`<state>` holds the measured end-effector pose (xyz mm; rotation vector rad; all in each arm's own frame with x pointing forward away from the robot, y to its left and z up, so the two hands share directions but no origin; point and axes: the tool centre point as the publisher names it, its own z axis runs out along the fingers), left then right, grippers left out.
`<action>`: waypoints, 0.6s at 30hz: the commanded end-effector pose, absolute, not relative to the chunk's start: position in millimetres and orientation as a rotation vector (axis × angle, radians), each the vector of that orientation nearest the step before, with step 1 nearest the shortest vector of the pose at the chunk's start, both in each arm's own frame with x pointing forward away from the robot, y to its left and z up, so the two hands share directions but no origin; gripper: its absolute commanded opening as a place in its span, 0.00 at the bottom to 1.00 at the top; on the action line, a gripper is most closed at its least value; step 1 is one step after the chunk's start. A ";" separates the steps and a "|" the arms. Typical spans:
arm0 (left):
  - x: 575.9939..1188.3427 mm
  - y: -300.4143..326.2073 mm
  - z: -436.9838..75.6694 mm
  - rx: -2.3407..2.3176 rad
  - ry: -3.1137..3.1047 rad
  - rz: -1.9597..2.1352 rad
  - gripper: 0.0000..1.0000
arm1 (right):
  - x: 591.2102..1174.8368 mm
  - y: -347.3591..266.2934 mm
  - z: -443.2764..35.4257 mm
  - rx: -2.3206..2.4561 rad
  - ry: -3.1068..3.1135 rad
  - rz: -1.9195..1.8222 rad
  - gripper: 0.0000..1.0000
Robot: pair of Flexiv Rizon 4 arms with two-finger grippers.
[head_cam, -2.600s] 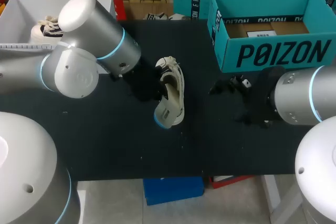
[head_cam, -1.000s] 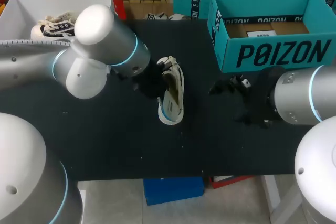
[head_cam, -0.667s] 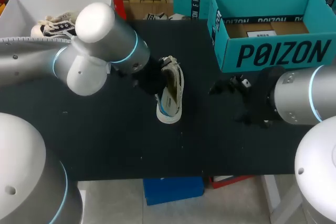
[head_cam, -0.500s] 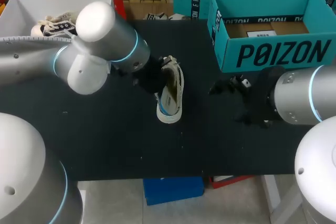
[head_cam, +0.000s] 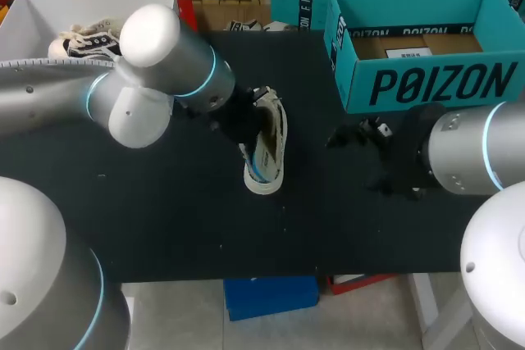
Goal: Take the shoe out of the shoebox, open the shoe tongue, remove and reinsert the insole, then place the shoe into the shoebox
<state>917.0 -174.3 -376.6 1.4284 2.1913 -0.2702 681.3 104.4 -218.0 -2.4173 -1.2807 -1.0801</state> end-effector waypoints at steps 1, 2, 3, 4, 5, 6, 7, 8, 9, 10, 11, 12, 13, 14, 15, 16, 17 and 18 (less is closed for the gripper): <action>913.3 -176.0 -373.2 1.426 2.168 -0.313 0.96 | 679.8 109.4 -221.1 -2.440 -1.266 -1.107 1.00; 911.9 -177.6 -370.5 1.413 2.168 -0.337 0.98 | 679.8 109.4 -221.1 -2.440 -1.266 -1.107 1.00; 910.2 -179.3 -367.7 1.405 2.169 -0.355 1.00 | 679.8 109.4 -221.1 -2.440 -1.266 -1.107 1.00; 907.8 -181.3 -364.7 1.396 2.171 -0.377 1.00 | 679.8 109.4 -221.1 -2.440 -1.266 -1.107 1.00; 905.2 -182.8 -362.1 1.381 2.174 -0.410 1.00 | 679.8 109.4 -221.1 -2.440 -1.266 -1.107 1.00; 901.2 -184.8 -358.3 1.368 2.175 -0.443 1.00 | 679.8 109.4 -221.1 -2.440 -1.266 -1.107 1.00; 899.5 -185.6 -356.5 1.369 2.173 -0.450 1.00 | 679.8 109.4 -221.1 -2.440 -1.266 -1.107 1.00; 896.6 -186.7 -353.7 1.374 2.165 -0.460 0.96 | 679.8 109.4 -221.1 -2.440 -1.266 -1.107 1.00; 894.6 -187.2 -352.2 1.370 2.166 -0.480 0.91 | 679.8 109.4 -221.1 -2.440 -1.266 -1.107 1.00; 892.3 -187.6 -350.8 1.366 2.172 -0.495 0.85 | 679.8 109.4 -221.1 -2.440 -1.266 -1.107 1.00; 890.5 -187.4 -349.9 1.369 2.172 -0.498 0.81 | 679.8 109.4 -221.1 -2.440 -1.266 -1.107 1.00; 888.6 -187.0 -348.8 1.374 2.170 -0.500 0.79 | 679.8 109.4 -221.1 -2.440 -1.266 -1.107 1.00; 887.4 -186.7 -348.1 1.378 2.169 -0.502 0.78 | 679.8 109.4 -221.1 -2.440 -1.266 -1.107 1.00; 884.9 -185.4 -347.1 1.390 2.171 -0.503 0.72 | 679.8 109.4 -221.1 -2.440 -1.266 -1.107 1.00; 883.8 -184.2 -346.8 1.400 2.170 -0.501 0.66 | 679.8 109.4 -221.1 -2.440 -1.266 -1.107 1.00; 882.5 -182.6 -346.5 1.410 2.173 -0.500 0.59 | 679.8 109.4 -221.1 -2.440 -1.266 -1.107 1.00; 881.0 -181.3 -346.0 1.422 2.176 -0.496 0.55 | 679.8 109.4 -221.1 -2.440 -1.266 -1.107 1.00; 879.5 -179.9 -345.4 1.426 2.175 -0.493 0.51 | 679.8 109.4 -221.1 -2.440 -1.266 -1.107 1.00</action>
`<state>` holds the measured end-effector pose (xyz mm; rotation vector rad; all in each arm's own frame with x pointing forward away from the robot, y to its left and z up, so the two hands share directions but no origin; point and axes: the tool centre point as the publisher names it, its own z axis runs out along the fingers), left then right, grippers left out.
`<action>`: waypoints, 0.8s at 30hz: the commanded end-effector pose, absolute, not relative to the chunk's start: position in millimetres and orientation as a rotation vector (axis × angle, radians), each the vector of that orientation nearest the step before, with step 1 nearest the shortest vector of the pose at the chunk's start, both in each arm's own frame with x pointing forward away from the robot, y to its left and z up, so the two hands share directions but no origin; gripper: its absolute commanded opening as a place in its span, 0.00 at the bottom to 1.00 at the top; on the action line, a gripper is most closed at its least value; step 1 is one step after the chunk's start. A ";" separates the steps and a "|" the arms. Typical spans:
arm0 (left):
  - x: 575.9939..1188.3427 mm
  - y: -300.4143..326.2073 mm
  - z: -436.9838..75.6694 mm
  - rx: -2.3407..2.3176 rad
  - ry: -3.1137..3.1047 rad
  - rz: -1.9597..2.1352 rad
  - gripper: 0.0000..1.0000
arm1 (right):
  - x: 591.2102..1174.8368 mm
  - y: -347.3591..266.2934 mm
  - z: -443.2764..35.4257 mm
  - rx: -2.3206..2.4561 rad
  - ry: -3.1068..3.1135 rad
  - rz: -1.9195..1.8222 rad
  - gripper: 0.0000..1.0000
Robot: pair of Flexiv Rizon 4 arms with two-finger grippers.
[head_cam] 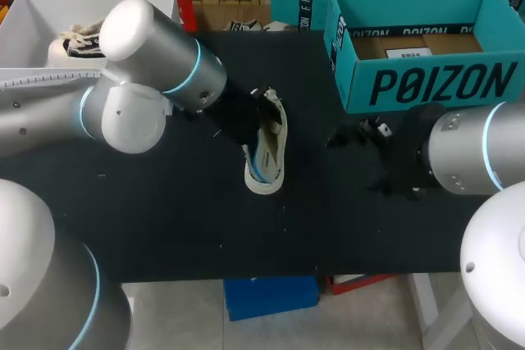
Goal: Take the shoe out of the shoebox, open the shoe tongue, remove and reinsert the insole, then place the shoe into the shoebox
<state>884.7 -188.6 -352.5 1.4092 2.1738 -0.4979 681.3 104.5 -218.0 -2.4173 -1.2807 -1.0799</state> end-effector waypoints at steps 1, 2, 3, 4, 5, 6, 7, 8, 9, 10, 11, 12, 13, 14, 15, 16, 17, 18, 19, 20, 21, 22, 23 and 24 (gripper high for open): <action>878.5 -178.8 -345.0 1.427 2.175 -0.493 0.48 | 679.8 109.4 -221.1 -2.440 -1.266 -1.107 1.00; 877.6 -177.8 -344.6 1.430 2.175 -0.493 0.47 | 679.8 109.4 -221.1 -2.440 -1.266 -1.107 1.00; 877.1 -177.2 -344.5 1.432 2.176 -0.492 0.46 | 679.8 109.4 -221.1 -2.440 -1.266 -1.107 1.00; 876.6 -176.8 -344.5 1.433 2.176 -0.492 0.46 | 679.8 109.4 -221.1 -2.440 -1.266 -1.107 1.00; 875.3 -175.8 -344.7 1.437 2.180 -0.492 0.46 | 679.8 109.4 -221.1 -2.440 -1.266 -1.107 1.00; 874.2 -175.2 -345.3 1.441 2.183 -0.490 0.46 | 679.8 109.4 -221.1 -2.440 -1.266 -1.107 1.00; 873.3 -174.9 -345.8 1.445 2.185 -0.489 0.46 | 679.8 109.4 -221.1 -2.440 -1.266 -1.107 1.00; 871.5 -174.5 -346.6 1.450 2.190 -0.489 0.45 | 679.8 109.4 -221.1 -2.440 -1.266 -1.107 1.00; 869.9 -174.2 -347.1 1.453 2.193 -0.491 0.46 | 679.8 109.4 -221.1 -2.440 -1.266 -1.107 1.00; 868.0 -174.1 -347.7 1.455 2.197 -0.495 0.46 | 679.8 109.4 -221.1 -2.440 -1.266 -1.107 1.00; 866.7 -173.9 -348.3 1.460 2.199 -0.496 0.46 | 679.8 109.4 -221.1 -2.440 -1.266 -1.107 1.00; 865.9 -173.7 -348.7 1.464 2.200 -0.497 0.45 | 679.8 109.4 -221.1 -2.440 -1.266 -1.107 1.00; 864.8 -173.6 -349.3 1.466 2.202 -0.500 0.45 | 679.8 109.4 -221.1 -2.440 -1.266 -1.107 1.00; 863.8 -173.6 -350.0 1.469 2.204 -0.504 0.45 | 679.8 109.4 -221.1 -2.440 -1.266 -1.107 1.00; 862.5 -173.6 -350.7 1.471 2.207 -0.507 0.44 | 679.8 109.4 -221.1 -2.440 -1.266 -1.107 1.00; 861.2 -173.7 -351.4 1.475 2.209 -0.511 0.43 | 679.8 109.4 -221.1 -2.440 -1.266 -1.107 1.00; 859.9 -173.8 -352.0 1.478 2.211 -0.513 0.41 | 679.8 109.4 -221.1 -2.440 -1.266 -1.107 1.00; 858.6 -173.9 -352.7 1.482 2.213 -0.517 0.38 | 679.8 109.4 -221.1 -2.440 -1.266 -1.107 1.00; 857.3 -174.1 -353.3 1.485 2.215 -0.519 0.36 | 679.8 109.4 -221.1 -2.440 -1.266 -1.107 1.00; 856.0 -174.2 -354.0 1.490 2.216 -0.520 0.35 | 679.8 109.4 -221.1 -2.440 -1.266 -1.107 1.00; 854.6 -174.3 -354.9 1.497 2.221 -0.520 0.36 | 679.8 109.4 -221.1 -2.440 -1.266 -1.107 1.00; 853.4 -174.2 -355.7 1.506 2.230 -0.516 0.36 | 679.8 109.4 -221.1 -2.440 -1.266 -1.107 1.00; 852.3 -173.9 -356.4 1.508 2.230 -0.516 0.35 | 679.8 109.4 -221.1 -2.440 -1.266 -1.107 1.00; 851.7 -173.8 -356.7 1.509 2.231 -0.517 0.33 | 679.8 109.4 -221.1 -2.440 -1.266 -1.107 1.00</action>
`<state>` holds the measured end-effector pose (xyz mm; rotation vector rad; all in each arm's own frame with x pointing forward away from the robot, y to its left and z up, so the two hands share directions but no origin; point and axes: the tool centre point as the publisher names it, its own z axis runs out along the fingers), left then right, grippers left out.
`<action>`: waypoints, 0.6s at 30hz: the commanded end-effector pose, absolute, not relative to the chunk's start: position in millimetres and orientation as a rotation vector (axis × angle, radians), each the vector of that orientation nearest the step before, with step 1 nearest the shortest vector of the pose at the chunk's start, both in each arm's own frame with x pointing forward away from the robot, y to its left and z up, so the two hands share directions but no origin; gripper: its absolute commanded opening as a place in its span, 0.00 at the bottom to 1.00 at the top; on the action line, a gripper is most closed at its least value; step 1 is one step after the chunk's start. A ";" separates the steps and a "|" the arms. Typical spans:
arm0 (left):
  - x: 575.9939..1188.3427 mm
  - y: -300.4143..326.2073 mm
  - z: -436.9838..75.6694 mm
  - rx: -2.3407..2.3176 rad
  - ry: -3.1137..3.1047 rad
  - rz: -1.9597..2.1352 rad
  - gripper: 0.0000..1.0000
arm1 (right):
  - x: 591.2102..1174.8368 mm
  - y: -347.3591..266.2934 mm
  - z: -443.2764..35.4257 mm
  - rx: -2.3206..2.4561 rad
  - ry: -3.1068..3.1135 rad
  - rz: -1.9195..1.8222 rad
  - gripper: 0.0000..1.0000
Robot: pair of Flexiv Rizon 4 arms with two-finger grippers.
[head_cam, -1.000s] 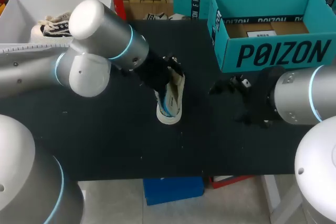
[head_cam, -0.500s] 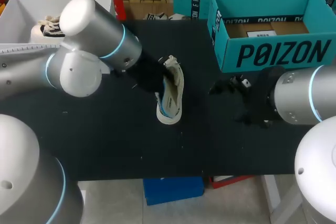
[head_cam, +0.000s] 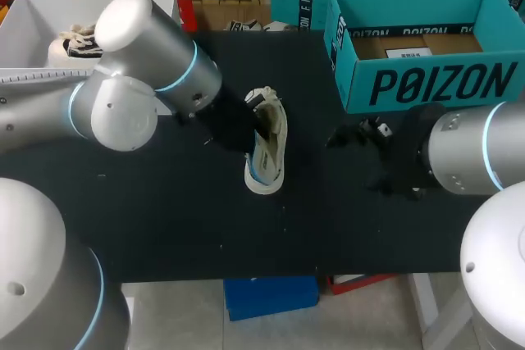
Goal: Take the shoe out of the shoebox, open the shoe tongue, remove and reinsert the insole, then place the shoe into the shoebox
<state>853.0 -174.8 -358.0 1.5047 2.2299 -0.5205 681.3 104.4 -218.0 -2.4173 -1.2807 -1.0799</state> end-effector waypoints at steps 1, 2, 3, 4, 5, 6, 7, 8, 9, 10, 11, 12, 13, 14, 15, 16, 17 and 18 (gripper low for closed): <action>851.0 -173.8 -357.1 1.510 2.235 -0.522 0.28 | 679.8 109.4 -221.1 -2.440 -1.266 -1.107 1.00; 850.4 -173.8 -357.4 1.509 2.239 -0.528 0.15 | 679.8 109.4 -221.1 -2.440 -1.266 -1.107 1.00; 850.0 -173.8 -357.6 1.509 2.242 -0.532 0.00 | 679.8 109.4 -221.1 -2.440 -1.266 -1.107 1.00; 849.7 -173.7 -357.9 1.510 2.243 -0.533 0.00 | 679.8 109.4 -221.1 -2.440 -1.266 -1.107 1.00; 849.6 -173.6 -358.1 1.510 2.244 -0.534 0.00 | 679.8 109.4 -221.1 -2.440 -1.266 -1.107 1.00; 849.7 -173.5 -358.3 1.510 2.245 -0.538 0.00 | 679.8 109.4 -221.1 -2.440 -1.266 -1.107 1.00; 849.8 -173.4 -358.5 1.509 2.246 -0.541 0.00 | 679.8 109.4 -221.1 -2.440 -1.266 -1.107 1.00; 849.9 -173.4 -358.8 1.508 2.246 -0.542 0.00 | 679.8 109.4 -221.1 -2.440 -1.266 -1.107 1.00; 850.0 -173.4 -359.3 1.508 2.247 -0.544 0.00 | 679.8 109.4 -221.1 -2.440 -1.266 -1.107 1.00; 850.0 -173.4 -359.9 1.507 2.248 -0.547 0.00 | 679.8 109.4 -221.1 -2.440 -1.266 -1.107 1.00; 850.3 -173.4 -360.6 1.506 2.249 -0.548 0.00 | 679.8 109.4 -221.1 -2.440 -1.266 -1.107 1.00; 850.9 -173.5 -361.4 1.506 2.249 -0.549 0.00 | 679.8 109.4 -221.1 -2.440 -1.266 -1.107 1.00; 851.8 -173.5 -362.3 1.504 2.250 -0.550 0.00 | 679.8 109.4 -221.1 -2.440 -1.266 -1.107 1.00; 852.7 -173.5 -363.1 1.503 2.250 -0.549 0.00 | 679.8 109.4 -221.1 -2.440 -1.266 -1.107 1.00; 853.6 -173.4 -363.8 1.503 2.250 -0.548 0.00 | 679.8 109.4 -221.1 -2.440 -1.266 -1.107 1.00; 854.4 -173.3 -364.4 1.505 2.248 -0.543 0.00 | 679.8 109.4 -221.1 -2.440 -1.266 -1.107 1.00; 855.2 -173.4 -364.7 1.509 2.244 -0.533 0.00 | 679.8 109.4 -221.1 -2.440 -1.266 -1.107 1.00; 855.8 -173.5 -364.8 1.511 2.241 -0.528 0.00 | 679.8 109.4 -221.1 -2.440 -1.266 -1.107 1.00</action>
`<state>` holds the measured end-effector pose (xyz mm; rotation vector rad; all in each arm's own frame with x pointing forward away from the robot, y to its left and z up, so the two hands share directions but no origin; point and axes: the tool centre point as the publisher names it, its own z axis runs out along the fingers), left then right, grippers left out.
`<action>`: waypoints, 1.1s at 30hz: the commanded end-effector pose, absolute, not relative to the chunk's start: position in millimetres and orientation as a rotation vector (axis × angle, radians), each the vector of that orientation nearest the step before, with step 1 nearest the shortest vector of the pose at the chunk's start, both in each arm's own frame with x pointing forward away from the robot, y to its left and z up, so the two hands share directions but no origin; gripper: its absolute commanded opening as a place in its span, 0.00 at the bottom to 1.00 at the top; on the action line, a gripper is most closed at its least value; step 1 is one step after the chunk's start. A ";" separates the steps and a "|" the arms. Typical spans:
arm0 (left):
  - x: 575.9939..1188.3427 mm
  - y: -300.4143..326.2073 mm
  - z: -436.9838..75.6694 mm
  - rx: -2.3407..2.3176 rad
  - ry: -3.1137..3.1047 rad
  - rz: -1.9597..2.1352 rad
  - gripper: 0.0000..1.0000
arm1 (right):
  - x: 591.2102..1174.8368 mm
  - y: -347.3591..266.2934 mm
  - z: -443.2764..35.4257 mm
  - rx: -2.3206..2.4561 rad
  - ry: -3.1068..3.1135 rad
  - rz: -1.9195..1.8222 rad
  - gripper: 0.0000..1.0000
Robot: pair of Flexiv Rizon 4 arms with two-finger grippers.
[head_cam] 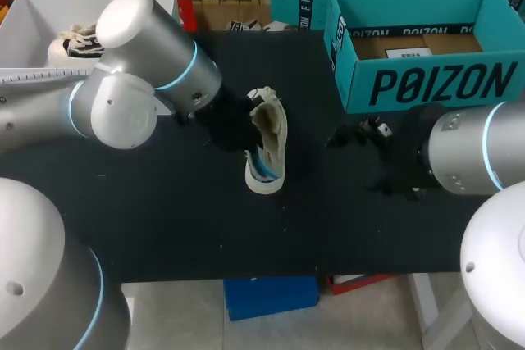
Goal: Take the shoe out of the shoebox, open the shoe tongue, remove and reinsert the insole, then place the shoe into the shoebox
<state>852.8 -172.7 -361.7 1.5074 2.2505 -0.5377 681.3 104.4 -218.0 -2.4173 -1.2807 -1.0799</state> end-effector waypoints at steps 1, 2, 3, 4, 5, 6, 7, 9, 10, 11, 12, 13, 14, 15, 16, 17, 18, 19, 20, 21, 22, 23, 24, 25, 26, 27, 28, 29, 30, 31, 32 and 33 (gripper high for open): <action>857.9 -173.5 -365.0 1.512 2.237 -0.522 0.00 | 679.8 109.4 -221.1 -2.440 -1.266 -1.107 1.00; 858.9 -173.5 -365.0 1.512 2.235 -0.519 0.00 | 679.8 109.4 -221.1 -2.440 -1.266 -1.107 1.00; 860.8 -173.5 -364.7 1.509 2.230 -0.513 0.00 | 679.8 109.4 -221.1 -2.440 -1.266 -1.107 1.00; 862.1 -173.5 -364.5 1.508 2.228 -0.507 0.00 | 679.8 109.4 -221.1 -2.440 -1.266 -1.107 1.00; 863.4 -173.3 -364.2 1.509 2.225 -0.499 0.00 | 679.8 109.4 -221.1 -2.440 -1.266 -1.107 1.00; 864.8 -173.1 -364.1 1.508 2.224 -0.493 0.00 | 679.8 109.4 -221.1 -2.440 -1.266 -1.107 1.00; 865.7 -172.9 -363.9 1.506 2.223 -0.491 0.00 | 679.8 109.4 -221.1 -2.440 -1.266 -1.107 1.00; 868.5 -172.5 -362.7 1.501 2.216 -0.477 0.00 | 679.8 109.4 -221.1 -2.440 -1.266 -1.107 1.00; 869.2 -172.4 -361.9 1.501 2.215 -0.476 0.00 | 679.8 109.4 -221.1 -2.440 -1.266 -1.107 1.00; 869.9 -172.2 -361.4 1.499 2.214 -0.476 0.00 | 679.8 109.4 -221.1 -2.440 -1.266 -1.107 1.00; 870.5 -172.0 -360.9 1.500 2.208 -0.467 0.00 | 679.8 109.4 -221.1 -2.440 -1.266 -1.107 1.00; 871.1 -171.6 -360.6 1.508 2.201 -0.453 0.00 | 679.8 109.4 -221.1 -2.440 -1.266 -1.107 1.00; 871.9 -171.0 -360.7 1.509 2.200 -0.450 0.00 | 679.8 109.4 -221.1 -2.440 -1.266 -1.107 1.00; 872.8 -170.5 -361.0 1.510 2.200 -0.449 0.00 | 679.8 109.4 -221.1 -2.440 -1.266 -1.107 1.00; 873.5 -170.4 -361.2 1.509 2.200 -0.448 0.00 | 679.8 109.4 -221.1 -2.440 -1.266 -1.107 1.00; 873.8 -170.3 -361.3 1.510 2.198 -0.445 0.00 | 679.8 109.4 -221.1 -2.440 -1.266 -1.107 1.00; 874.5 -170.3 -361.7 1.515 2.194 -0.438 0.00 | 679.8 109.4 -221.1 -2.440 -1.266 -1.107 1.00; 875.4 -170.3 -362.3 1.519 2.187 -0.427 0.00 | 679.8 109.4 -221.1 -2.440 -1.266 -1.107 1.00; 876.8 -170.2 -363.1 1.523 2.183 -0.418 0.00 | 679.8 109.4 -221.1 -2.440 -1.266 -1.107 1.00; 878.9 -169.8 -363.8 1.522 2.182 -0.416 0.00 | 679.8 109.4 -221.1 -2.440 -1.266 -1.107 1.00; 880.8 -169.7 -364.0 1.519 2.181 -0.413 0.00 | 679.8 109.4 -221.1 -2.440 -1.266 -1.107 1.00; 882.7 -170.0 -363.5 1.515 2.177 -0.409 0.00 | 679.8 109.4 -221.1 -2.440 -1.266 -1.107 1.00; 884.8 -170.4 -362.9 1.512 2.173 -0.405 0.00 | 679.8 109.4 -221.1 -2.440 -1.266 -1.107 1.00; 887.2 -170.8 -362.6 1.507 2.171 -0.405 0.00 | 679.8 109.4 -221.1 -2.440 -1.266 -1.107 1.00; 889.1 -171.3 -362.4 1.504 2.169 -0.404 0.00 | 679.8 109.4 -221.1 -2.440 -1.266 -1.107 1.00; 890.5 -171.7 -362.3 1.502 2.166 -0.401 0.00 | 679.8 109.4 -221.1 -2.440 -1.266 -1.107 1.00; 891.9 -172.1 -362.5 1.503 2.164 -0.395 0.00 | 679.8 109.4 -221.1 -2.440 -1.266 -1.107 1.00; 893.1 -172.4 -362.8 1.504 2.162 -0.392 0.00 | 679.8 109.4 -221.1 -2.440 -1.266 -1.107 1.00; 894.1 -173.1 -362.9 1.503 2.161 -0.391 0.00 | 679.8 109.4 -221.1 -2.440 -1.266 -1.107 1.00; 894.6 -173.8 -363.0 1.502 2.159 -0.393 0.00 | 679.8 109.4 -221.1 -2.440 -1.266 -1.107 1.00; 894.7 -174.4 -363.0 1.505 2.153 -0.387 0.00 | 679.8 109.4 -221.1 -2.440 -1.266 -1.107 1.00; 894.8 -174.9 -363.0 1.511 2.148 -0.381 0.00 | 679.8 109.4 -221.1 -2.440 -1.266 -1.107 1.00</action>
